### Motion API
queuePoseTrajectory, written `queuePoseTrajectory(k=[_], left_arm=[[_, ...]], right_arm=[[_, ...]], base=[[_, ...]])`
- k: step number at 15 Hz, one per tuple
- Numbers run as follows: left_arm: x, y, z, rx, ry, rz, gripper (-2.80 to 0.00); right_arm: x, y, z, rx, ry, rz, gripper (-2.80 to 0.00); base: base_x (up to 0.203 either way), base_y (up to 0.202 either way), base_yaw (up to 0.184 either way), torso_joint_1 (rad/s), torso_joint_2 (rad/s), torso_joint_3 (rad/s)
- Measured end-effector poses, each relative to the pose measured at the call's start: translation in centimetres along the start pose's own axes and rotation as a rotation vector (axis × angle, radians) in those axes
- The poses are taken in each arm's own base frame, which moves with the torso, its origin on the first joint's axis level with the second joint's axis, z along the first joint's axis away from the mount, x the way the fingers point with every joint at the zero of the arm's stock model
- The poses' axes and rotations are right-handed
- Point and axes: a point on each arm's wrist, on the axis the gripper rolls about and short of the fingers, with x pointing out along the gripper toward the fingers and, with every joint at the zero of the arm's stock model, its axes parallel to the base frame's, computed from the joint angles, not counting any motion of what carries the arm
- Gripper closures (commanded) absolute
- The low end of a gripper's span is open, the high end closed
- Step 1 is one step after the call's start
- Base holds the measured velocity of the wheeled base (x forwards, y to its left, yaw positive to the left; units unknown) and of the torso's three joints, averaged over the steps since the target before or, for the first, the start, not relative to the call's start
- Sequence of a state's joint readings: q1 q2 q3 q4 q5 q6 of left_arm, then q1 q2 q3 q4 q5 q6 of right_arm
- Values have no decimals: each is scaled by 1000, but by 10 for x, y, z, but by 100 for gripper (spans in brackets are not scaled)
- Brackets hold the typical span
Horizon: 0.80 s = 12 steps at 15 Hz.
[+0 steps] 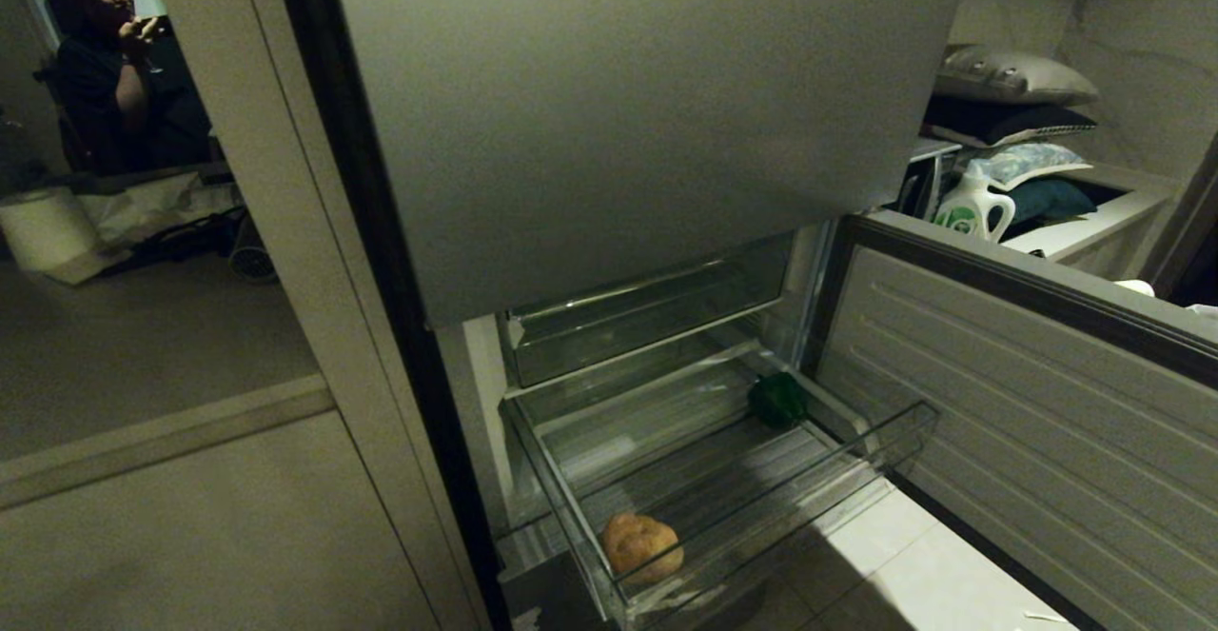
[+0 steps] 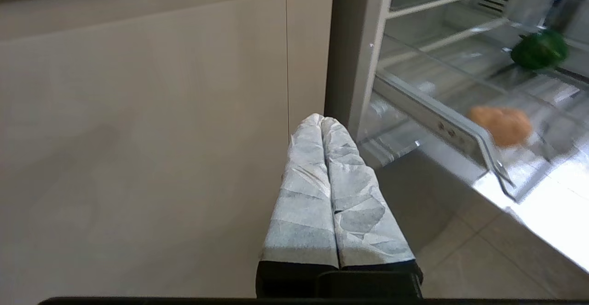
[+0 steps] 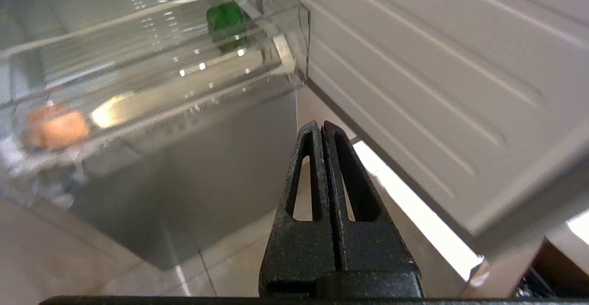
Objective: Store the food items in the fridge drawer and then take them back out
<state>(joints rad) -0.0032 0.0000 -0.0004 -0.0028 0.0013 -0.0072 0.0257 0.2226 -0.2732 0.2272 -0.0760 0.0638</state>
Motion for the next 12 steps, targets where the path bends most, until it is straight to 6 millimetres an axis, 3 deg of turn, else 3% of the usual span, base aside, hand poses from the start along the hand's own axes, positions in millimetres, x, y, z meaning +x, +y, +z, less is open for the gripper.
queuePoseTrajectory(k=[2,4,8,10,12], left_arm=[[0,0,0,0,0,0,0],[0,0,0,0,0,0,0],[0,0,0,8,0,0,0],[-2,0,8,56,-21,-17,0],[-7,-2,35,78,-65,-75,0]], right_arm=[[0,0,6,1,-3,2,0],[3,2,26,4,3,2,0],[26,6,57,-3,96,7,0],[31,6,49,-5,143,8,0],[29,5,34,-7,161,6,0]], base=[[70,0,-2,6,4,1],[0,0,0,0,0,0],[0,0,0,0,0,0],[0,0,0,0,0,0],[0,0,0,0,0,0]])
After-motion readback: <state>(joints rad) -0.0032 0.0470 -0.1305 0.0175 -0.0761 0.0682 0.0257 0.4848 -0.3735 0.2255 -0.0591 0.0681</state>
